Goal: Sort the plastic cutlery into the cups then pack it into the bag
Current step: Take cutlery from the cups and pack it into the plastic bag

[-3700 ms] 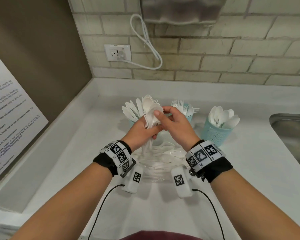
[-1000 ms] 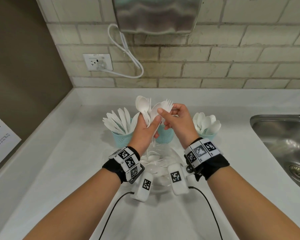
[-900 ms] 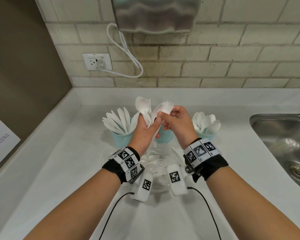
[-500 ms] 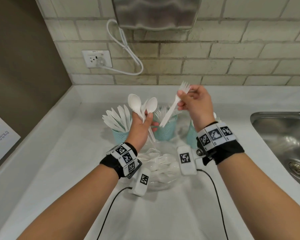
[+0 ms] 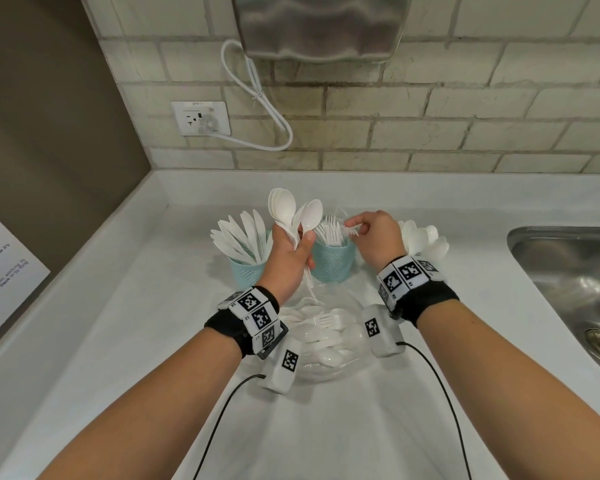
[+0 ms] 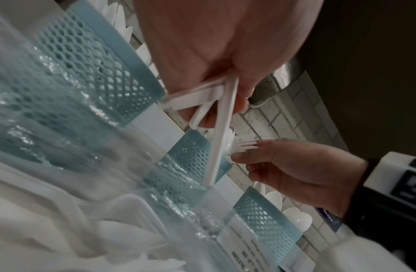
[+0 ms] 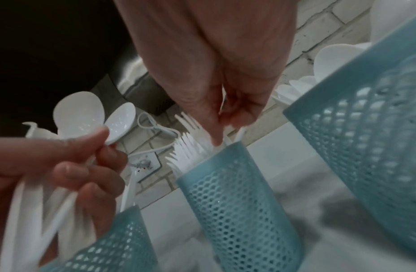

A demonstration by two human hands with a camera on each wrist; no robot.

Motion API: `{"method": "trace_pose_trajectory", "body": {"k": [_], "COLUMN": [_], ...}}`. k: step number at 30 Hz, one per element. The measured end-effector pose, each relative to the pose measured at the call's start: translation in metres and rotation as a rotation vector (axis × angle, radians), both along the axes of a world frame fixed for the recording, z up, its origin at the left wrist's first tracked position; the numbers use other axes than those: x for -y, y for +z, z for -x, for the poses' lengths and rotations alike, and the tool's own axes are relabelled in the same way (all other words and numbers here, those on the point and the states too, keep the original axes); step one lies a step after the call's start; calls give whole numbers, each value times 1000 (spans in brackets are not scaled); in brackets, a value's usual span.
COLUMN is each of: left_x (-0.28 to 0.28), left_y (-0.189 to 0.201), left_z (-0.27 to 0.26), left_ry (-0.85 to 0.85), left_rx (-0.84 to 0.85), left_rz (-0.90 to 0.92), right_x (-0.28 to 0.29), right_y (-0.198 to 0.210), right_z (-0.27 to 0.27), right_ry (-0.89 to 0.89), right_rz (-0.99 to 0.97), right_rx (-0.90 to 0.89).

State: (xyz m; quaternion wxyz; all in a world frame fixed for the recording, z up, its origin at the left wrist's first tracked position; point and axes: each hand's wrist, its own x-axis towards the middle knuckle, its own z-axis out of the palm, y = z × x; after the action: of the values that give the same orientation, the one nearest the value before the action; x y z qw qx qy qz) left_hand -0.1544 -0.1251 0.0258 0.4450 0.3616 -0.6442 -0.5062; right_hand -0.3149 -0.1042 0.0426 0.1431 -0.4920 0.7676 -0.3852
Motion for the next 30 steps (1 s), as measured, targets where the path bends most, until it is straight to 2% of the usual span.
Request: {"method": "trace_pose_trajectory", "body": {"k": [4, 7, 10, 12, 13, 14, 16, 22, 25, 27, 30], "left_x": [3, 4, 3, 2, 2, 1, -1, 6, 7, 7, 8], "left_y": [-2, -3, 1, 0, 0, 0, 0, 1, -3, -3, -6], "left_z": [2, 3, 6, 6, 7, 8, 8, 4, -2, -4, -4], "left_ry": [15, 49, 72, 104, 148, 123, 33, 34, 34, 24, 45], "left_rx": [45, 66, 87, 151, 179, 176, 166, 137, 107, 98, 114], "left_rz": [-2, 17, 42, 151, 173, 143, 58, 2, -21, -21, -4], "right_x": [-4, -10, -24, -31, -32, -31, -27, -29, -30, -27, -20], "right_y": [12, 23, 37, 39, 36, 34, 34, 69, 82, 78, 54], "right_z": [-7, -21, -48, -63, -68, -70, -68, -57, -44, -31, -16], "right_ry": [92, 49, 142, 244, 270, 276, 231, 172, 82, 0, -81], "right_rz": [-91, 85, 310, 295, 279, 279, 310, 598, 749, 768, 643], "right_rx": [-18, -57, 160, 219, 192, 158, 137, 328, 343, 286, 182]}}
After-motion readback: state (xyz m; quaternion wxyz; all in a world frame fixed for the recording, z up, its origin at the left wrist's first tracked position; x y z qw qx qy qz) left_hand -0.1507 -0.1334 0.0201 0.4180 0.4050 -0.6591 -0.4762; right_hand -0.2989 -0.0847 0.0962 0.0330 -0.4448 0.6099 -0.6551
